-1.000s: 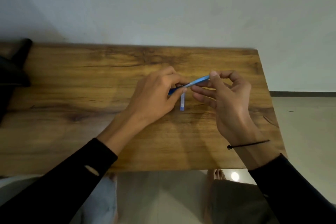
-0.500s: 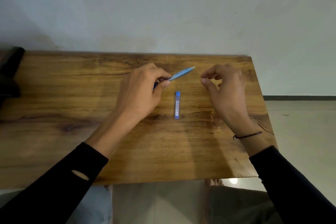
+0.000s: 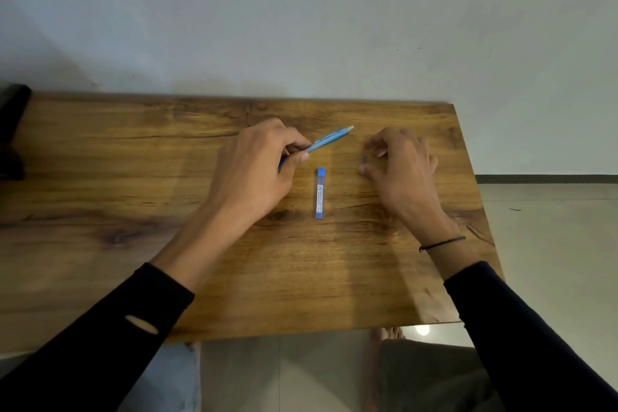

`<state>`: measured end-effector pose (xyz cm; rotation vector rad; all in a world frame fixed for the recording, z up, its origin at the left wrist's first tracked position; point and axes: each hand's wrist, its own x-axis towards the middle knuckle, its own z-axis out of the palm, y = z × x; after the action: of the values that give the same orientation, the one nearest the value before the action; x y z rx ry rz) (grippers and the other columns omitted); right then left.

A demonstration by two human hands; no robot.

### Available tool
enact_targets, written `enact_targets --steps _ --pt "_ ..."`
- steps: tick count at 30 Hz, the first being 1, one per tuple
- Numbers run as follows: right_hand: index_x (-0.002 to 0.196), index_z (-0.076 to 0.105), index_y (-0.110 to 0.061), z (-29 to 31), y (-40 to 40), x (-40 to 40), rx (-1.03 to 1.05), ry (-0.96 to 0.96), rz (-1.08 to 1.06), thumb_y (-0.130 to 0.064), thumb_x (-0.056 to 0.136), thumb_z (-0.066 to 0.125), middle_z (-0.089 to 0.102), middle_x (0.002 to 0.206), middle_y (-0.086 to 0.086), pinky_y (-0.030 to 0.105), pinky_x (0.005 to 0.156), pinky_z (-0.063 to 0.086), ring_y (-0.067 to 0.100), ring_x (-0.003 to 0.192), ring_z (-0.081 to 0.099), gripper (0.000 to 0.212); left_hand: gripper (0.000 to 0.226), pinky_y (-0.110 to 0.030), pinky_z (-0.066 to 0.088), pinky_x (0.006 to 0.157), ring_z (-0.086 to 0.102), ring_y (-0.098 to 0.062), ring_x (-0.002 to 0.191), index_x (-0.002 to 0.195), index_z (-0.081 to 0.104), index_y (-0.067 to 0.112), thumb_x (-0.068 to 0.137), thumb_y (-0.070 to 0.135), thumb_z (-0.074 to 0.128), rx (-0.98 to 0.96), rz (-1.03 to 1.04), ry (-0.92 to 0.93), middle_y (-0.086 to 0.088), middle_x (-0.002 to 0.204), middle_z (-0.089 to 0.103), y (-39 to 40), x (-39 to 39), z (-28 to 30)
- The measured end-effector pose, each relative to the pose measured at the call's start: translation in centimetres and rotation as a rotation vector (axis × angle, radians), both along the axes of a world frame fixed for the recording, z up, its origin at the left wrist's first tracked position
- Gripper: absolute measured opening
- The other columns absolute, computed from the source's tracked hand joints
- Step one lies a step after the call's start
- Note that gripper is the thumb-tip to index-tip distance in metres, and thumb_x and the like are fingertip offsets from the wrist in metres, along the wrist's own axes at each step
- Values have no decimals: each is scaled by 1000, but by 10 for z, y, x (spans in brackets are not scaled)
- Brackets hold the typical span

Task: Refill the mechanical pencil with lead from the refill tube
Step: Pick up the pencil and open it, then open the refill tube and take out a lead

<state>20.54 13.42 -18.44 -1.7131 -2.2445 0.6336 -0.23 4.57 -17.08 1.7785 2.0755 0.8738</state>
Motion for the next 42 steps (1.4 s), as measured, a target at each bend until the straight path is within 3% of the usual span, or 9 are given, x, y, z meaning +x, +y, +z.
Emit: enact_targets --steps 4,7,13,21,23,28,32,38,42 --pt "126 64 -26 12 4 5 10 177 -3 -21 95 77 66 111 -7 39 95 40 11 111 55 34 17 -38 56 72 71 -16 89 115 83 26 99 25 78 -6 -13 17 7 103 75 -1 2 0" --pt "111 72 -16 21 5 3 -36 481 -2 -16 100 72 73 99 -9 18 76 51 -4 89 64 11 19 -42 58 75 71 -16 92 118 82 26 100 25 77 -17 -24 28 6 106 75 -1 3 1" --pt "98 75 -5 20 2 -1 -114 613 48 -14 99 77 77 86 5 39 77 61 29 85 74 9 20 -44 59 75 69 -17 92 121 81 27 101 26 75 -16 -35 51 5 106 74 0 6 1" --pt "86 75 -7 22 8 2 -213 802 -85 -8 95 78 75 77 7 21 62 54 14 68 67 9 19 -42 57 73 71 -18 93 119 82 29 101 27 75 -11 -33 65 6 106 75 0 7 1" --pt "84 74 -4 24 12 7 -183 769 -141 -9 95 76 73 76 10 25 63 53 16 69 65 12 18 -35 50 68 71 -17 93 118 82 29 101 28 76 -30 -10 78 7 105 74 0 4 0" --pt "77 74 -4 20 19 25 -342 260 4 -20 93 78 69 67 9 29 60 47 14 63 59 23 18 -27 30 59 65 -13 88 117 81 31 101 32 75 -64 52 117 7 104 74 0 2 0" --pt "79 72 -1 14 16 22 -244 -21 58 -29 91 82 58 62 -5 28 53 33 9 60 52 31 22 -34 45 68 68 -21 93 122 81 29 102 32 73 -107 46 190 3 107 71 0 4 -2" --pt "81 69 -1 19 18 26 -211 68 -7 -34 98 76 53 62 -2 29 54 33 13 59 48 38 26 -43 56 74 69 -29 95 130 79 24 108 27 65 -171 36 345 -5 111 69 0 4 -9" --pt "78 65 -7 27 11 17 -36 197 -99 -35 101 72 54 62 -3 27 54 36 10 57 49 37 25 -41 50 72 66 -27 95 126 79 18 109 26 62 -193 39 406 -5 110 67 1 5 -12"
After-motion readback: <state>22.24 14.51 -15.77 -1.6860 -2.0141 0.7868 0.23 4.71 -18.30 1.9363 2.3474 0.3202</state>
